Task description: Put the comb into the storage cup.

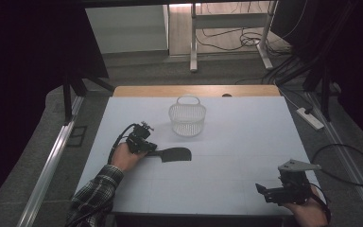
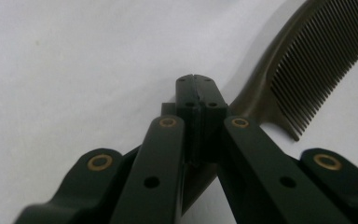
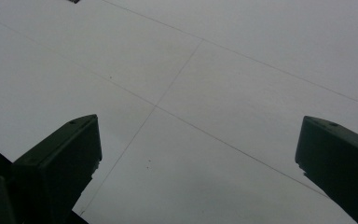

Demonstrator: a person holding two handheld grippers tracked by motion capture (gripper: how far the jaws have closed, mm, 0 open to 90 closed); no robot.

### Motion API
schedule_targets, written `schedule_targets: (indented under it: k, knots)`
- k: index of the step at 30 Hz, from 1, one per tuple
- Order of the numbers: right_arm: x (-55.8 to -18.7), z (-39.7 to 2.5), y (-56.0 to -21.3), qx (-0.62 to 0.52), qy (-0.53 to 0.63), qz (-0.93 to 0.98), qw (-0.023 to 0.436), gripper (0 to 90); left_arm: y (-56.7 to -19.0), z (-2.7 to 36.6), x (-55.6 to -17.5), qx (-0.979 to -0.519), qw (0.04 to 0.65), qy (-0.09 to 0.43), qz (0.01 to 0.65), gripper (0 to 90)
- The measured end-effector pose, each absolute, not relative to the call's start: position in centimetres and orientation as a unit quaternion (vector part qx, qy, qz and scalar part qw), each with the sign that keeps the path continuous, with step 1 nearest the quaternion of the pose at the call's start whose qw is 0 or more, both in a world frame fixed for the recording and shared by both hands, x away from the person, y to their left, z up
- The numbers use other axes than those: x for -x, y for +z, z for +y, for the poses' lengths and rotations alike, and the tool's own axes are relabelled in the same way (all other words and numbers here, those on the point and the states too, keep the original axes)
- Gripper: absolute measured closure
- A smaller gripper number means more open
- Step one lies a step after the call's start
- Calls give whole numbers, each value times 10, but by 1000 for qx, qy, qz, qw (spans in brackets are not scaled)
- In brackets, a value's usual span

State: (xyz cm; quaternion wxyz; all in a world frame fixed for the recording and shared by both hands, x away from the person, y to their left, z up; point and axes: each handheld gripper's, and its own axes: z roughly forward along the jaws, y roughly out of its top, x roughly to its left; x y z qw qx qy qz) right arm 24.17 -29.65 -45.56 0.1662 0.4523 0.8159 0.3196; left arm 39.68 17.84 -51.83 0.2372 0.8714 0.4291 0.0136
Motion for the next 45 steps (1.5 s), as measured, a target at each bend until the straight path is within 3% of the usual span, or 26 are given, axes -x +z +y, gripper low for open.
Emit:
schedule_targets:
  k: [24,45]
  knots:
    - [-241,-296,-455,-447,320,818,169,4,-518,192,-340,-876,225,-13,426,892]
    - [-241,-294,-455,-441,317,823,169,6,-515,179,-305,-878,215,-16,427,891]
